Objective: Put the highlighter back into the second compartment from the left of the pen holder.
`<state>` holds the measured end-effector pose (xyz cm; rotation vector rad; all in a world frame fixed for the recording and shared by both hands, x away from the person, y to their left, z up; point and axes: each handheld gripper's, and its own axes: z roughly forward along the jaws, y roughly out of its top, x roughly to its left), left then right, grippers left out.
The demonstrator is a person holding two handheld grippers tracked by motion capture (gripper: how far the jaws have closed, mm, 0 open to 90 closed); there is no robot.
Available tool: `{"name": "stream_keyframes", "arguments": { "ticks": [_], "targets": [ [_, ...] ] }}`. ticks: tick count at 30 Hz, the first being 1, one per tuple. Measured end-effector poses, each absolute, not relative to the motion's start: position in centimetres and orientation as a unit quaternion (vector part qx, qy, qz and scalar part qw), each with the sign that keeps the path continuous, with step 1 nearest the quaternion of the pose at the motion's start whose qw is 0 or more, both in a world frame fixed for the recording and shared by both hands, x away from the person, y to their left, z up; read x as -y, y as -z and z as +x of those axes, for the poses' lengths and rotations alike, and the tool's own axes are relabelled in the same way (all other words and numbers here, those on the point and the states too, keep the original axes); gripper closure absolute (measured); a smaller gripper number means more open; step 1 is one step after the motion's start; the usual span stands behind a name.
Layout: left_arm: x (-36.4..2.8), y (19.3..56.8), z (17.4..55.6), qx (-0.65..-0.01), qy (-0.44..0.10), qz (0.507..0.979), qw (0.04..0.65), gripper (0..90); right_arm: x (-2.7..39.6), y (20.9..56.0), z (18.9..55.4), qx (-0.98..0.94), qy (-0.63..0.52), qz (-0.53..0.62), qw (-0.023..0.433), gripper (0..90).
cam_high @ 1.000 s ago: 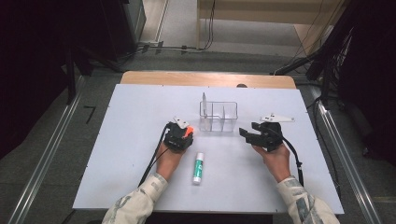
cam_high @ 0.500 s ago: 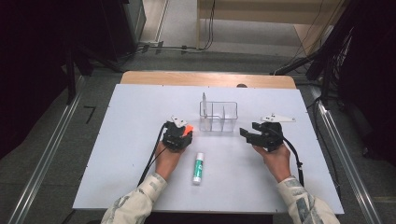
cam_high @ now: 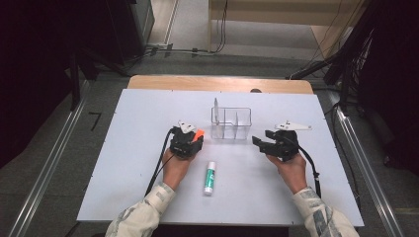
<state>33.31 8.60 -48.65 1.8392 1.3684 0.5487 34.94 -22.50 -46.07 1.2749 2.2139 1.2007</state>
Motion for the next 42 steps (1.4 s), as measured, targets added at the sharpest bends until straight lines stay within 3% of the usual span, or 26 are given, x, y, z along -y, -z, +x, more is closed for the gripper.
{"name": "stream_keyframes", "arguments": {
  "ticks": [42],
  "targets": [
    [-7.7,45.9,31.3,-0.509,-0.239,0.711,0.423,66.5,18.7,45.9,32.9,-0.797,-0.434,0.399,0.129,35.3]
  ]
}}
